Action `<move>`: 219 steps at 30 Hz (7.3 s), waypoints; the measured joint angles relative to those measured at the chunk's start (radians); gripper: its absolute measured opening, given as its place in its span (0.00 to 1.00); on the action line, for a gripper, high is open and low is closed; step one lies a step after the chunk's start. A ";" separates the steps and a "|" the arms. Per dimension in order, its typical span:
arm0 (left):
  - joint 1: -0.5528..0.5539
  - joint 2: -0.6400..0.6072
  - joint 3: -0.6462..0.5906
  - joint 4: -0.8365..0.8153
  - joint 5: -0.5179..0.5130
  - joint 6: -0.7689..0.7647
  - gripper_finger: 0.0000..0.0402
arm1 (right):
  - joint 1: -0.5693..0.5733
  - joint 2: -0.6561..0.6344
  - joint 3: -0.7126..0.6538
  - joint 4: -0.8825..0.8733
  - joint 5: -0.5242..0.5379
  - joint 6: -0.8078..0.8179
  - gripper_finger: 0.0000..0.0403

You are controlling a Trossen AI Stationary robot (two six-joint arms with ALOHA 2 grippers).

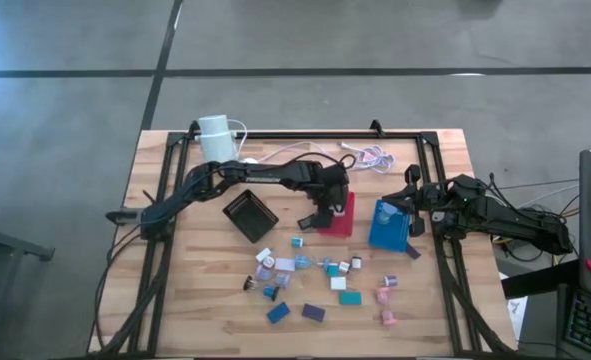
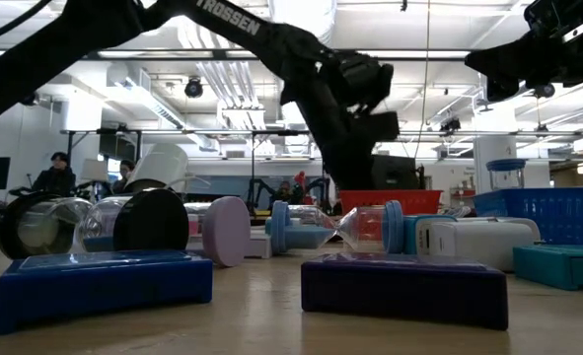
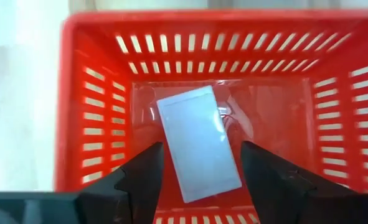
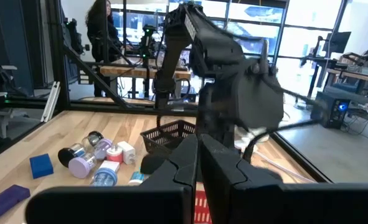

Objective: Pick & Place Office items
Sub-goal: Put the right black and white charger adapter into the black bin

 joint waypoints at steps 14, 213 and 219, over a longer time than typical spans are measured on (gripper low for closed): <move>-0.011 -0.456 -0.075 -0.144 0.007 0.008 0.44 | 0.000 -0.002 0.000 0.001 -0.001 -0.017 0.03; 0.059 -1.874 -1.942 1.239 -0.086 -0.289 0.01 | 0.641 1.428 0.733 -0.646 0.219 0.511 0.47; 0.059 -1.873 -1.942 1.237 -0.086 -0.289 0.01 | 0.641 1.431 0.786 -0.723 0.176 0.555 0.52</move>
